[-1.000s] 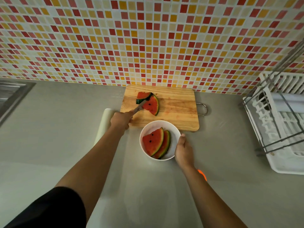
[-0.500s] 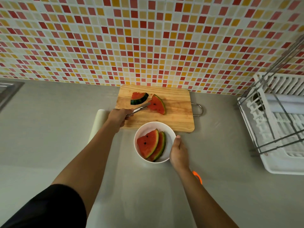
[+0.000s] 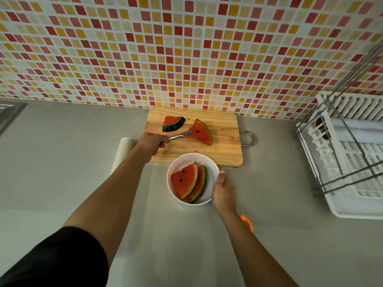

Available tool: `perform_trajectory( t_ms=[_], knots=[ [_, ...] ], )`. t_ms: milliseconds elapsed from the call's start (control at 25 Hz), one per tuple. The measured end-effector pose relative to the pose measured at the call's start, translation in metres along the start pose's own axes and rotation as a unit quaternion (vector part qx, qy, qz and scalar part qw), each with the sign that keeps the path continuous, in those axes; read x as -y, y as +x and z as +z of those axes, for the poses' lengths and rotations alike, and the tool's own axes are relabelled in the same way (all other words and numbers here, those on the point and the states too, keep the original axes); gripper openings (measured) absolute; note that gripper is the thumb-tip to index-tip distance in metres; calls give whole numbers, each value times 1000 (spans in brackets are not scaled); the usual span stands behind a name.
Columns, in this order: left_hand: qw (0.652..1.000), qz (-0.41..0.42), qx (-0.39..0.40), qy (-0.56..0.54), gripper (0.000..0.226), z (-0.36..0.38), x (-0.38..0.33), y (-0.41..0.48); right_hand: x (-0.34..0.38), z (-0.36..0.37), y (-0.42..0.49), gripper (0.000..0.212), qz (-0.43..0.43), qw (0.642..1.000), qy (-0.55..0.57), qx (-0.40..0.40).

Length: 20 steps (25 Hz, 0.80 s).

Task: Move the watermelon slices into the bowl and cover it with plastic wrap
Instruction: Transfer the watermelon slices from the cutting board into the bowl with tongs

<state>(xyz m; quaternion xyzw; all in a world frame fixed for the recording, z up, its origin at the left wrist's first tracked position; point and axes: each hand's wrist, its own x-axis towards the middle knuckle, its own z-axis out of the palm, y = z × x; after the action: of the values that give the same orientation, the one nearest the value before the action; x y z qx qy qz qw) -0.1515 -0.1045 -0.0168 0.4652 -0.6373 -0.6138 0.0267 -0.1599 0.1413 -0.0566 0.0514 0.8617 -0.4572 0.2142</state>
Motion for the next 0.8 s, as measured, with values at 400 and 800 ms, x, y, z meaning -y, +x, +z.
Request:
perform_trajectory(
  t_ms=[400, 800],
  knots=[
    [998, -22, -60, 11, 24, -57, 8, -3, -2, 1, 2, 63, 1, 1000, -1, 0],
    [999, -18, -24, 31, 22, -39, -2, -1, -3, 2, 4, 65, 13, 1000, -3, -4]
  ],
)
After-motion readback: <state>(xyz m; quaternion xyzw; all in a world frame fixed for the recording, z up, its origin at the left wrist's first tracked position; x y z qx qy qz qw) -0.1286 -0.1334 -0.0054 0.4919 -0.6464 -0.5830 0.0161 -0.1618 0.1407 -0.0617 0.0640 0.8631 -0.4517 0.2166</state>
